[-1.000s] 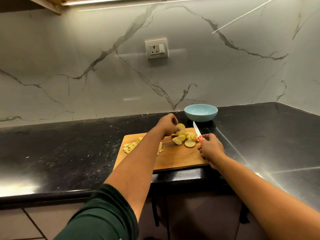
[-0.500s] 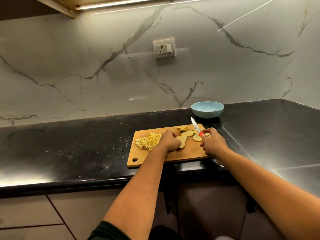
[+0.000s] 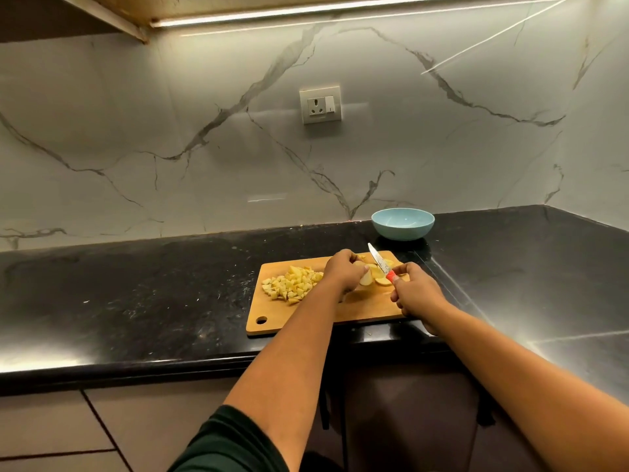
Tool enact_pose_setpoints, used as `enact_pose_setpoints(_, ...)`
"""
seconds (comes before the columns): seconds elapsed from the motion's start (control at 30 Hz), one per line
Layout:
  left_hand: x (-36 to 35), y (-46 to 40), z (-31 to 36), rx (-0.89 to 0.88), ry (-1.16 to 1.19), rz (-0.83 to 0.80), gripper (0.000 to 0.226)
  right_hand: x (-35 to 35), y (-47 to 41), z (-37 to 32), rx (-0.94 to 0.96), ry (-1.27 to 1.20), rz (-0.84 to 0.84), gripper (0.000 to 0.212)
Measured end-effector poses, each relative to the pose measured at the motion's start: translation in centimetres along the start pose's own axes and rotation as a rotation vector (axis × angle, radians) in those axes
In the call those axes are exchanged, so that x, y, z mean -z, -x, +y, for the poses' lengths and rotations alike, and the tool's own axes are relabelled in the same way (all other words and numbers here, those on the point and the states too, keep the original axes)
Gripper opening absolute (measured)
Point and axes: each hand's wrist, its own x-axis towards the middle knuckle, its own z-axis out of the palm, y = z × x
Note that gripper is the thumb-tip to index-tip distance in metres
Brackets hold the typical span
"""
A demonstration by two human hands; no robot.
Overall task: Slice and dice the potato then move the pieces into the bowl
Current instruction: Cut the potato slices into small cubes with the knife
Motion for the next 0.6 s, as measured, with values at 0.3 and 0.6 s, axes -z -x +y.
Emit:
enact_pose_setpoints(0.3, -0.46, -0.8, -0.34, 0.066, 0.026, -0.052, 0.016, 0.49, -0.21, -0.08, 0.023, 0.123, -0.016, 0.021)
enact_pose_setpoints(0.6, -0.37, -0.41, -0.25, 0.03, -0.031, -0.084, 0.028, 0.87, 0.14, -0.12, -0.001, 0.319, -0.062, 0.024)
